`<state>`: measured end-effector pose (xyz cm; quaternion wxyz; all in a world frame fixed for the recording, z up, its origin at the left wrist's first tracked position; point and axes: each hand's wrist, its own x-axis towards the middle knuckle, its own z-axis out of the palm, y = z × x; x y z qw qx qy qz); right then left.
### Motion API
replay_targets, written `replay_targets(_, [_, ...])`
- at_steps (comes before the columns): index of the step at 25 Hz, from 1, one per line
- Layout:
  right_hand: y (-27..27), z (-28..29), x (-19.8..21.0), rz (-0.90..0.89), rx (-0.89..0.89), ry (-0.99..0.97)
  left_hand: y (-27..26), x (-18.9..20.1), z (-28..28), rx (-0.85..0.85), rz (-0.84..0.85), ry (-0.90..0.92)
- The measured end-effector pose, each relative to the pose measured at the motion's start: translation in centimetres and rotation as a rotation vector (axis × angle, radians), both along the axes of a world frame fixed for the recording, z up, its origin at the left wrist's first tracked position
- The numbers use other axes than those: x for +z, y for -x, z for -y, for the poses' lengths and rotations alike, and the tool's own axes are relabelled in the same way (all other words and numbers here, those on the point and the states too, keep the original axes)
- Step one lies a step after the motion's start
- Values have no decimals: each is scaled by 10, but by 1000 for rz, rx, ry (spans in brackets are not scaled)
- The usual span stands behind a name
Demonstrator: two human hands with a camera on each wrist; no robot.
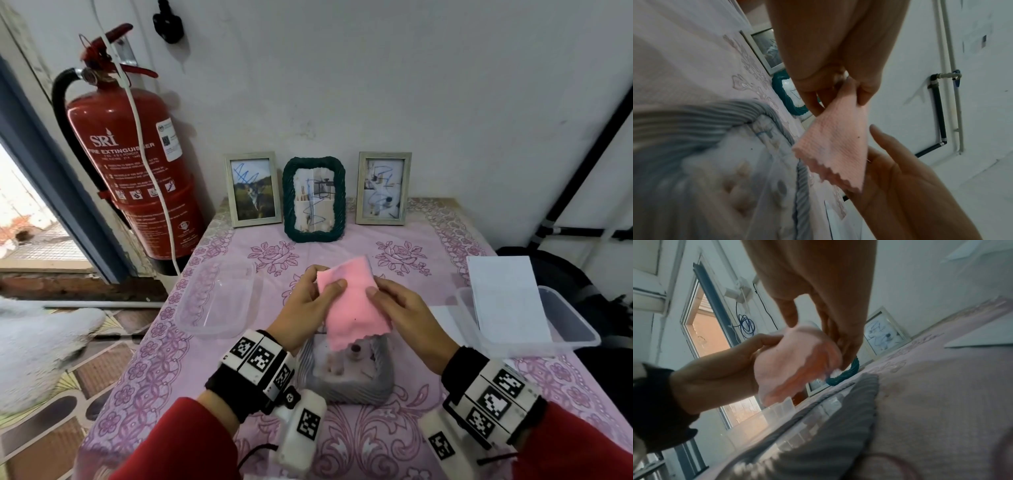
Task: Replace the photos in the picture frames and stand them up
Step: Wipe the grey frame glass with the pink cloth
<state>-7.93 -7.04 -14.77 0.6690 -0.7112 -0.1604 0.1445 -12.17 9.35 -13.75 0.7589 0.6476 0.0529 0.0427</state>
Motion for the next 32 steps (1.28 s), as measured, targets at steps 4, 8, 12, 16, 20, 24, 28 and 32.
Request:
replay_targets(4, [7, -5, 9, -51, 82, -20, 3, 6, -3, -67, 63, 17])
replay_targets(8, [10, -6, 6, -71, 84, 8, 6, 3, -6, 62, 91, -115])
replay_targets(12, [9, -9, 6, -104, 20, -103, 8, -2, -4, 34, -42, 82])
replay_targets(16, [4, -10, 3, -126, -57, -124, 8, -6, -4, 48, -82, 157])
replay_targets(20, [0, -14, -1, -102, -172, -149, 13, -11, -3, 32, -54, 178])
replay_targets(24, [-2, -16, -8, -9, -201, -107, 15, -19, -4, 27, -23, 260])
replay_targets(28, [-6, -16, -14, 161, -43, 157, 13, -27, -8, 36, -60, 27])
replay_targets(32, [-15, -14, -20, 311, 137, 661, 11, -35, -21, 9, -96, -524])
